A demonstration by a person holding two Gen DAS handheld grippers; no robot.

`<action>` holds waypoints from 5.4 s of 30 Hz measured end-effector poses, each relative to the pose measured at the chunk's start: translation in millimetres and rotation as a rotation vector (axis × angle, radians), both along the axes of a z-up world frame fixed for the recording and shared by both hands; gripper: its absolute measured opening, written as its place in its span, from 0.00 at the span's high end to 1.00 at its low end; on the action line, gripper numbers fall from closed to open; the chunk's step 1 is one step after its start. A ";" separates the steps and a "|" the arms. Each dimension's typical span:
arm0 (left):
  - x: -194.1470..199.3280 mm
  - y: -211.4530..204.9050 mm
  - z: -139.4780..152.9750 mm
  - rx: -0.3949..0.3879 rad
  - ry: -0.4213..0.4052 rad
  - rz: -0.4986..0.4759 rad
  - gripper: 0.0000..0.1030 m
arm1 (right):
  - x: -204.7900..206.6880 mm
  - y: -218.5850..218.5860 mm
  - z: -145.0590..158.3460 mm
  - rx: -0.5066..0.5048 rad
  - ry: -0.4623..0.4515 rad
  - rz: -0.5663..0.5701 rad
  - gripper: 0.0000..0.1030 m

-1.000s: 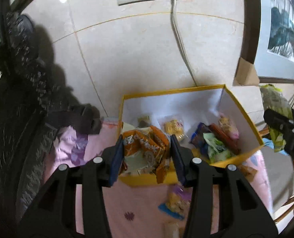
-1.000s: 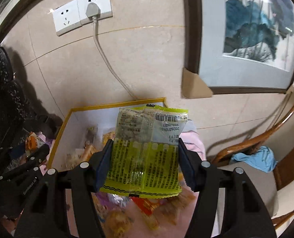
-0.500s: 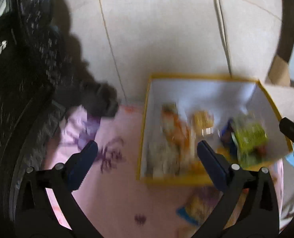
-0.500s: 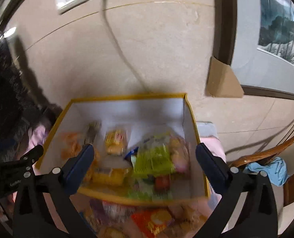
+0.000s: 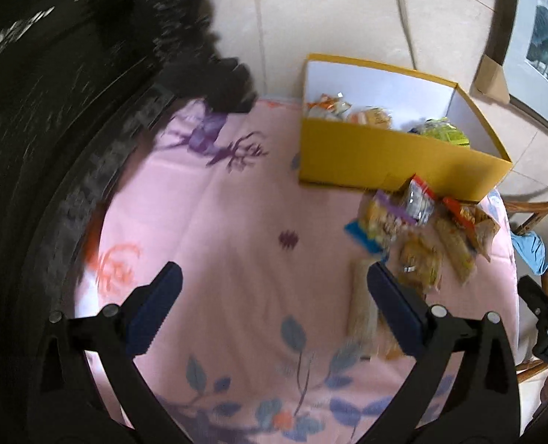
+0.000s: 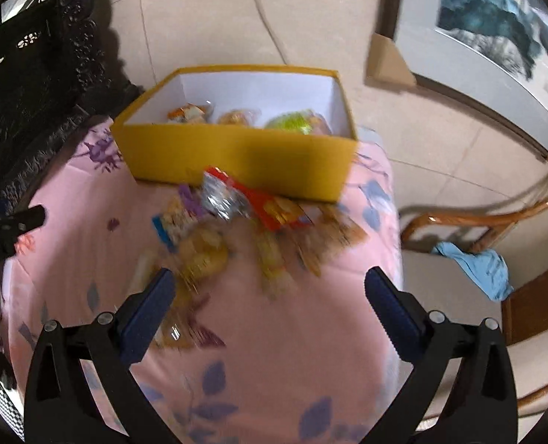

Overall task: Organize snacks
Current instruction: 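Move both open grippers back to the remaining snack pile, then grasp the white rice cracker stick with the left gripper while the right grasps the brown bag, then carry the rice cracker stick and brown bag over the box and release both, then return both grippers to the pile and grasp the yellow rice stick pack with the right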

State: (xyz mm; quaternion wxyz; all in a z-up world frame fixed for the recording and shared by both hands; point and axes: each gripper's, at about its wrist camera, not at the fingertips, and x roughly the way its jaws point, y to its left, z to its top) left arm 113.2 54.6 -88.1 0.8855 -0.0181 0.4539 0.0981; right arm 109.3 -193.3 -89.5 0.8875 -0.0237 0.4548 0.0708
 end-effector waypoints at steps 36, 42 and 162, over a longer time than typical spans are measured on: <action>-45.5 -22.1 -109.2 0.070 0.313 -0.201 0.02 | 127.8 -64.9 -120.4 0.163 0.171 -0.489 0.23; -39.1 -21.2 -107.0 0.012 0.279 -0.176 0.02 | 100.1 -31.1 -120.8 0.157 0.206 -0.338 0.64; -111.5 35.4 -138.9 -0.164 0.437 0.218 0.02 | 52.3 23.9 -116.5 0.120 0.126 0.013 0.01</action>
